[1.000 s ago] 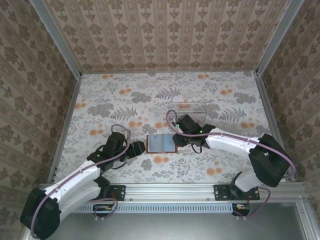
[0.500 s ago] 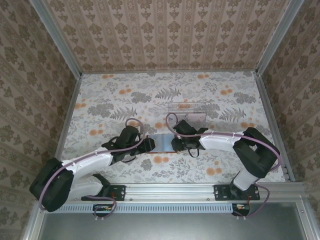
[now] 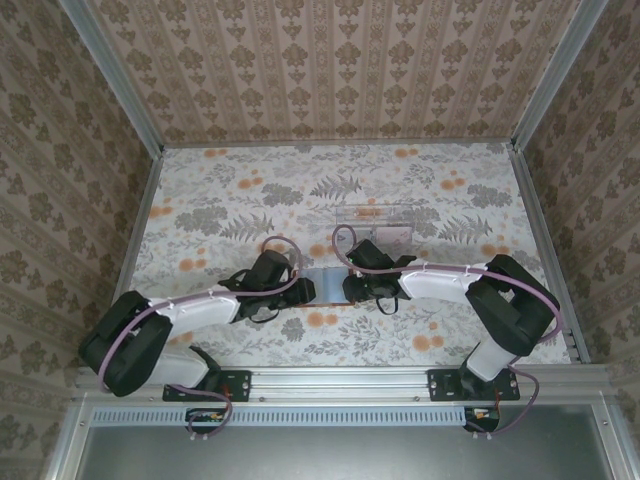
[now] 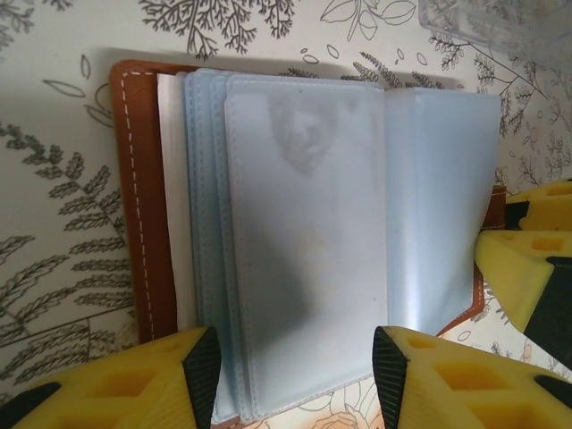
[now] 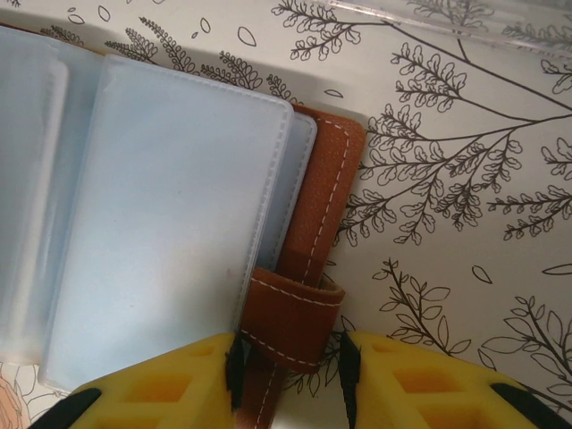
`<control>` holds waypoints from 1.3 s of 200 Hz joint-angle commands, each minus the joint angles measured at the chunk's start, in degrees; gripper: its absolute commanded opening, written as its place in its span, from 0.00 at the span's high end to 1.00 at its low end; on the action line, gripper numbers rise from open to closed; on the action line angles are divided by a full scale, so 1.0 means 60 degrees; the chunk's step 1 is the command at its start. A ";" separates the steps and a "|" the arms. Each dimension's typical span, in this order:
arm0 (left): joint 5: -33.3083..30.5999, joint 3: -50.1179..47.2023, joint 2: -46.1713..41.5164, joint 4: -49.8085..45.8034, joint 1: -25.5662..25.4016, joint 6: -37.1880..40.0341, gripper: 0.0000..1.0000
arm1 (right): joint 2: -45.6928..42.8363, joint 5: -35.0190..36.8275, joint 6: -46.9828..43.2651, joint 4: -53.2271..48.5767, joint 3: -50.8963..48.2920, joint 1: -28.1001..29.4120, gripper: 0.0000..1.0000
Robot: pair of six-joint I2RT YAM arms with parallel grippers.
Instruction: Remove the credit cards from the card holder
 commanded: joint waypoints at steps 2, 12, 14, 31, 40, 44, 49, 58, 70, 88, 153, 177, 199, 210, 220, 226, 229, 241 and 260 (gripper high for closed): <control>0.0139 0.0223 0.0271 0.0351 -0.0069 -0.0044 0.49 | 0.0238 -0.0165 0.0164 0.0181 -0.0178 0.0068 0.63; 0.0209 0.0230 0.0361 0.0473 -0.0084 -0.0077 0.50 | 0.0250 -0.0164 0.0176 0.0178 -0.0163 0.0070 0.62; 0.0224 0.0225 0.0383 0.0505 -0.0095 -0.0086 0.50 | 0.0260 -0.0162 0.0171 0.0177 -0.0160 0.0075 0.62; 0.0327 0.0194 0.0467 0.0765 -0.0135 -0.0163 0.50 | 0.0303 -0.0178 0.0183 0.0154 -0.0140 0.0076 0.63; 0.0371 0.0182 0.0491 0.0855 -0.0155 -0.0193 0.50 | 0.0314 -0.0190 0.0185 0.0147 -0.0121 0.0073 0.63; 0.0388 0.0177 0.0494 0.0896 -0.0151 -0.0196 0.50 | 0.0319 -0.0200 0.0185 0.0122 -0.0121 0.0079 0.63; 0.0404 0.0170 0.0511 0.0931 -0.0171 -0.0209 0.50 | 0.0331 -0.0193 0.0184 0.0107 -0.0107 0.0078 0.63; 0.0444 0.0165 0.0525 0.0994 -0.0175 -0.0216 0.50 | 0.0363 -0.0207 0.0185 0.0078 -0.0081 0.0079 0.63; 0.0463 0.0152 0.0513 0.1018 -0.0191 -0.0210 0.50 | 0.0361 -0.0208 0.0185 0.0059 -0.0061 0.0081 0.63; 0.0503 0.0150 0.0498 0.1063 -0.0212 -0.0224 0.49 | 0.0368 -0.0199 0.0185 0.0045 -0.0032 0.0083 0.63; 0.0022 0.0317 -0.0149 0.0126 -0.0216 0.0075 0.41 | 0.0370 -0.0197 0.0185 -0.0083 0.0013 0.0082 0.63; -0.0683 0.0453 -0.0629 -0.0757 -0.0203 0.0289 0.39 | 0.0372 -0.0209 0.0185 -0.0087 0.0027 0.0080 0.63; -0.0780 0.0493 -0.0754 -0.0842 -0.0196 0.0373 0.39 | 0.0382 -0.0218 0.0189 -0.0087 0.0039 0.0087 0.63; -0.0637 0.0555 -0.0644 -0.0743 -0.0199 0.0405 0.40 | 0.0381 -0.0215 0.0185 -0.0102 0.0057 0.0088 0.63; -0.0500 0.0617 -0.0485 -0.0642 -0.0198 0.0437 0.40 | 0.0383 -0.0217 0.0185 -0.0109 0.0056 0.0080 0.63; -0.0439 0.0643 -0.0397 -0.0580 -0.0215 0.0436 0.41 | 0.0383 -0.0212 0.0185 -0.0116 0.0067 0.0082 0.63; -0.0408 0.0658 -0.0339 -0.0547 -0.0208 0.0436 0.41 | 0.0388 -0.0224 0.0177 -0.0117 0.0071 0.0088 0.63; -0.0318 0.0663 -0.0140 -0.0396 -0.0213 0.0435 0.41 | 0.0380 -0.0214 0.0193 -0.0131 0.0071 0.0081 0.63; -0.0279 0.0670 0.0157 -0.0307 -0.0211 0.0429 0.42 | 0.0379 -0.0219 0.0192 -0.0154 0.0065 0.0090 0.63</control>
